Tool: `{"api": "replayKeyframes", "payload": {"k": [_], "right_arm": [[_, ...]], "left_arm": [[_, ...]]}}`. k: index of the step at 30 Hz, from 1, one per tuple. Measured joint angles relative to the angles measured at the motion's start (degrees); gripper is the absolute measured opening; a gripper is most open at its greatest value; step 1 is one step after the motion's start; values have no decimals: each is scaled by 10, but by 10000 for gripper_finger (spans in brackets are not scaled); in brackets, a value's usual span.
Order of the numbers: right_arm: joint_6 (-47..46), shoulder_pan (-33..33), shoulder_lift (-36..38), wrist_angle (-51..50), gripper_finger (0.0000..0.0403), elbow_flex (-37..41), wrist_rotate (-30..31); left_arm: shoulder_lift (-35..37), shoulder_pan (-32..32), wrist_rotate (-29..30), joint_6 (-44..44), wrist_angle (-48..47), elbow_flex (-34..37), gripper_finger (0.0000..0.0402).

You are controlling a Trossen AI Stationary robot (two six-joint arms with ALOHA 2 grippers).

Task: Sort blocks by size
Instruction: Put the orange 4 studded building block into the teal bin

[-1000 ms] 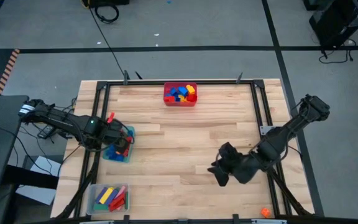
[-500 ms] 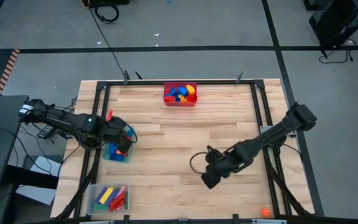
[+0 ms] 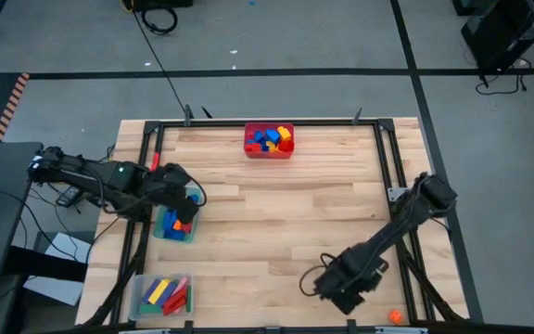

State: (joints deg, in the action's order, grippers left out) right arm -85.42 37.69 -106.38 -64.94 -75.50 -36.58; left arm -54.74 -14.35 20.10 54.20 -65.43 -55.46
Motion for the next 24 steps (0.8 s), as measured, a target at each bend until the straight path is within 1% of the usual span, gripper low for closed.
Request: {"api": "replayKeyframes", "payload": {"k": [2,8,11,15,19,24], "right_arm": [[5,10,-17,1,213,0,-34],[30,40,-69,2,261,0,-96],[59,52,-92,-2,290,0,-112],[99,63,-119,-18,318,0,-115],[146,68,-143,-6,332,5,-125],[169,77,-155,20,328,34,-164]], "left_arm": [[0,0,6,-13,4,-1,291],[0,0,21,-43,18,-1,291],[0,0,25,-45,19,-1,291],[0,0,25,-44,19,-1,291],[0,0,25,-42,23,-1,291],[0,0,25,-19,34,-1,291]]}}
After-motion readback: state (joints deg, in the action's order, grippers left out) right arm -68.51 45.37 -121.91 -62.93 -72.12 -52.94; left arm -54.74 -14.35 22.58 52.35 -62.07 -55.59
